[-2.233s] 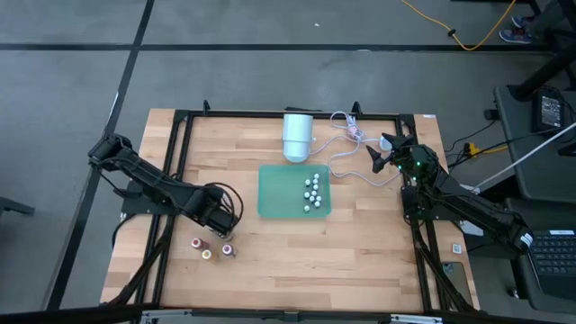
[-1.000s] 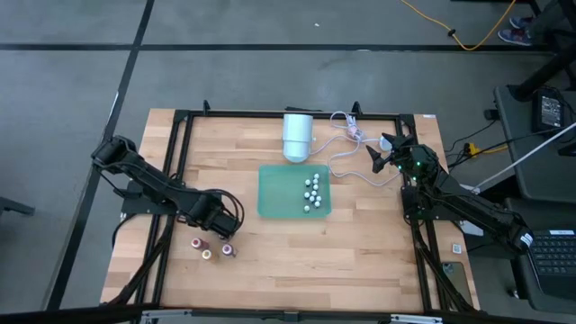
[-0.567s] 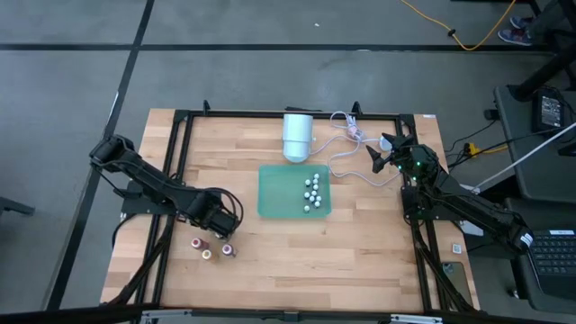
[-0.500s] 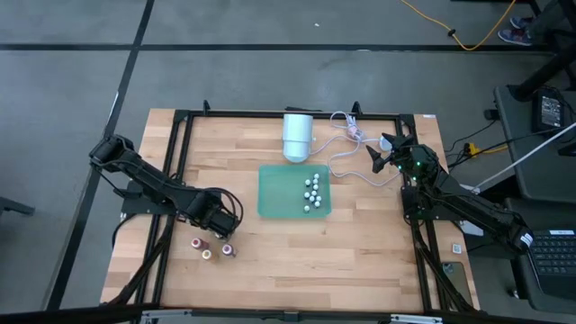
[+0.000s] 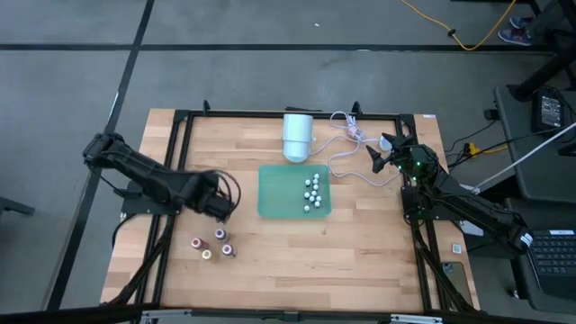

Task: Pick & Place food coloring
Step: Put the large blue food coloring bottle into the green bin

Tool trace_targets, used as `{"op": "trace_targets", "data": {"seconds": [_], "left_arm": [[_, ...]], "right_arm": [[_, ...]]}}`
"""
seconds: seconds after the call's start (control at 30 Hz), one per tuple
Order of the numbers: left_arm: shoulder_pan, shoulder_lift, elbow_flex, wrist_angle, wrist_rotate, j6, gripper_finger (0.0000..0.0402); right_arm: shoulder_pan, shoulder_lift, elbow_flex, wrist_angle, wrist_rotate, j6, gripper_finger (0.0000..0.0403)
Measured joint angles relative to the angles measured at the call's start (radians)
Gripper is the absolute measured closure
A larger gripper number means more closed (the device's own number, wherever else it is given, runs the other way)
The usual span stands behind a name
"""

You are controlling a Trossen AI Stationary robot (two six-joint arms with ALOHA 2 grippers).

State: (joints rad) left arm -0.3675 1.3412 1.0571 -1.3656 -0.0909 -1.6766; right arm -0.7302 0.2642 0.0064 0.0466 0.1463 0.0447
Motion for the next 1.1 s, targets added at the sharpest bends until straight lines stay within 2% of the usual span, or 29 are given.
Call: {"op": "trace_targets", "data": {"seconds": [0.17, 0.47, 0.77, 1.1], "left_arm": [[0.122, -0.005, 0.079, -0.059, -0.044, 0.281, 0.0286], [0.353, 0.018, 0.225, -0.053, -0.073, 0.777, 0.0286], [0.492, 0.181, 0.473, -0.054, -0.073, 1.161, 0.0286], [0.557, 0.414, 0.738, -0.049, -0.064, 1.443, 0.0286]], "right_arm": [[0.000, 0.000, 0.000, 0.000, 0.000, 0.000, 0.0010], [0.000, 0.000, 0.000, 0.000, 0.000, 0.000, 0.0010], [0.000, 0.000, 0.000, 0.000, 0.000, 0.000, 0.0010], [0.000, 0.000, 0.000, 0.000, 0.000, 0.000, 0.0010]]}}
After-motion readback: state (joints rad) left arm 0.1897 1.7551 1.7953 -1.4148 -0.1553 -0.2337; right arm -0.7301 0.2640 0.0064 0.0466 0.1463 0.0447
